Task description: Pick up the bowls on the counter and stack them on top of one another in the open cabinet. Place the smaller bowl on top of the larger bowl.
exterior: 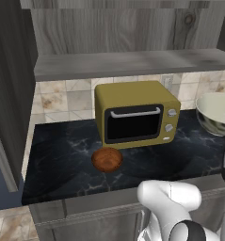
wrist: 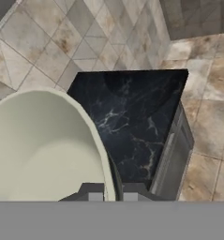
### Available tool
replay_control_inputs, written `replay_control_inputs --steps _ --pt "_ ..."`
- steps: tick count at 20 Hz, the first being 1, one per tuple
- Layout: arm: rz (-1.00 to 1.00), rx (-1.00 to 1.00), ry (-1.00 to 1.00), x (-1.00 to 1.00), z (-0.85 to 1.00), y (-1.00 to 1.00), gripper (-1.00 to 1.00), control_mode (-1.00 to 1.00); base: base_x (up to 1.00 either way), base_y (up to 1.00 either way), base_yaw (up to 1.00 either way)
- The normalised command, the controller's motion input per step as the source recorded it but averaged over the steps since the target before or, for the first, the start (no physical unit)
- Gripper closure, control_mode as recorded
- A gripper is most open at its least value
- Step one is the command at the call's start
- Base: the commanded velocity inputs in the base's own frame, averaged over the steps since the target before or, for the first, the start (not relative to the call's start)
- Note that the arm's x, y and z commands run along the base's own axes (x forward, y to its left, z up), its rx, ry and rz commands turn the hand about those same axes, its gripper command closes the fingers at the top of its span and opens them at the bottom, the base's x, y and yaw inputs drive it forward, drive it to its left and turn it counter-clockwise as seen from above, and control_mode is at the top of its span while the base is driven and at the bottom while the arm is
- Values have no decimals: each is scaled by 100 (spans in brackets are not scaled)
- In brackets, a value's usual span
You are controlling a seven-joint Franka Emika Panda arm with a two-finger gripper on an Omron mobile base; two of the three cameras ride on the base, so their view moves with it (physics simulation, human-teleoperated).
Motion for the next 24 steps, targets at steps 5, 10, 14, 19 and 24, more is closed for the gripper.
replay_control_inputs --steps 5,10,14,19,24 --pt "0 -9 -1 -8 59 1 100 -100 0 0 0" --pt "0 -6 -3 -10 60 -1 100 -100 0 0 0" --pt "0 -3 -1 -16 51 -2 100 -100 0 0 0" --pt "0 -4 -1 -1 42 1 100 -100 0 0 0" --pt "0 -3 0 23 29 5 100 -100 0 0 0"
